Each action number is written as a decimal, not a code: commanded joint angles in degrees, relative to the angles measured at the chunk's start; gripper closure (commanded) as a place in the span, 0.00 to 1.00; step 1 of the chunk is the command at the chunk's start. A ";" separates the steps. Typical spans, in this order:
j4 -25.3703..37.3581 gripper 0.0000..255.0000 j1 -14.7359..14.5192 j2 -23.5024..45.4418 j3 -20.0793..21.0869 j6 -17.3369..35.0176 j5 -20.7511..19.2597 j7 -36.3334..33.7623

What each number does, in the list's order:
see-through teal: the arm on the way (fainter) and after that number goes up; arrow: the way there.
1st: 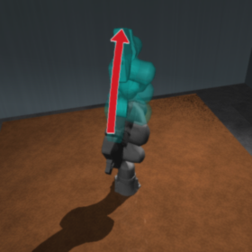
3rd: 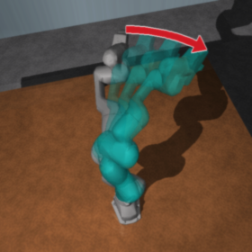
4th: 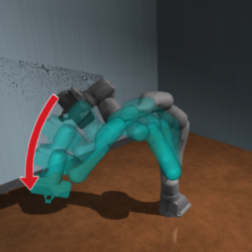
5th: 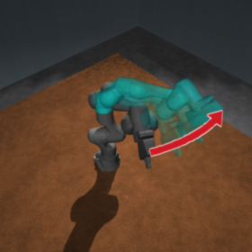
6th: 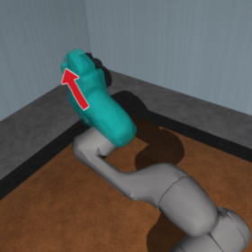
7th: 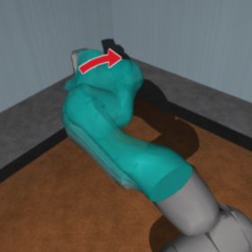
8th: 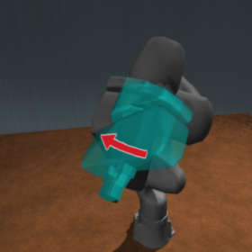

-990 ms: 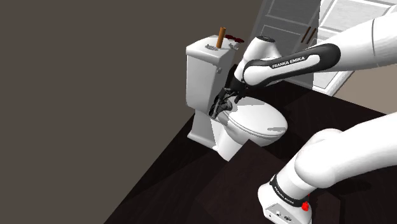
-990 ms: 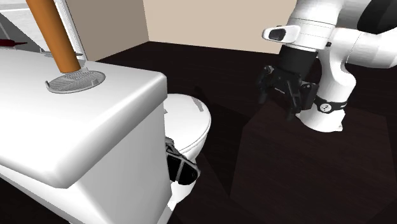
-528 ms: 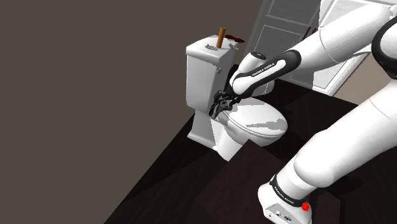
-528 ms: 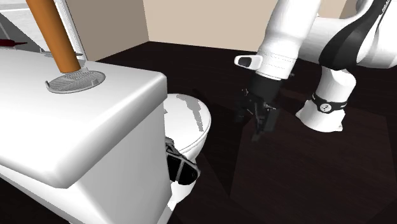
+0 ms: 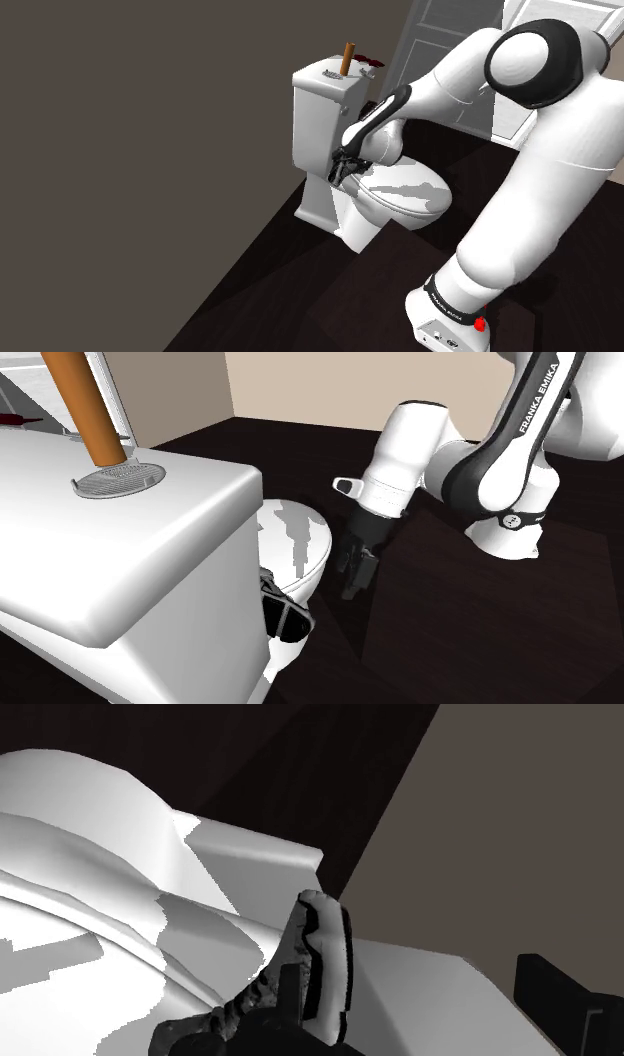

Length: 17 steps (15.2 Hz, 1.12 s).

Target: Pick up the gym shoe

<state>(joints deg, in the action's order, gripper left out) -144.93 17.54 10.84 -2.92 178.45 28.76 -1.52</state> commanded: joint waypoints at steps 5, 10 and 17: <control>10.79 0.00 20.50 16.27 19.69 11.88 12.27 7.17; 14.89 0.00 25.83 23.57 23.94 16.78 10.40 5.95; 16.67 0.00 28.01 29.01 25.83 20.31 8.01 5.98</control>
<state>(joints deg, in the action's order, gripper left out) -128.53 45.54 39.46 22.91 198.60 36.90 4.45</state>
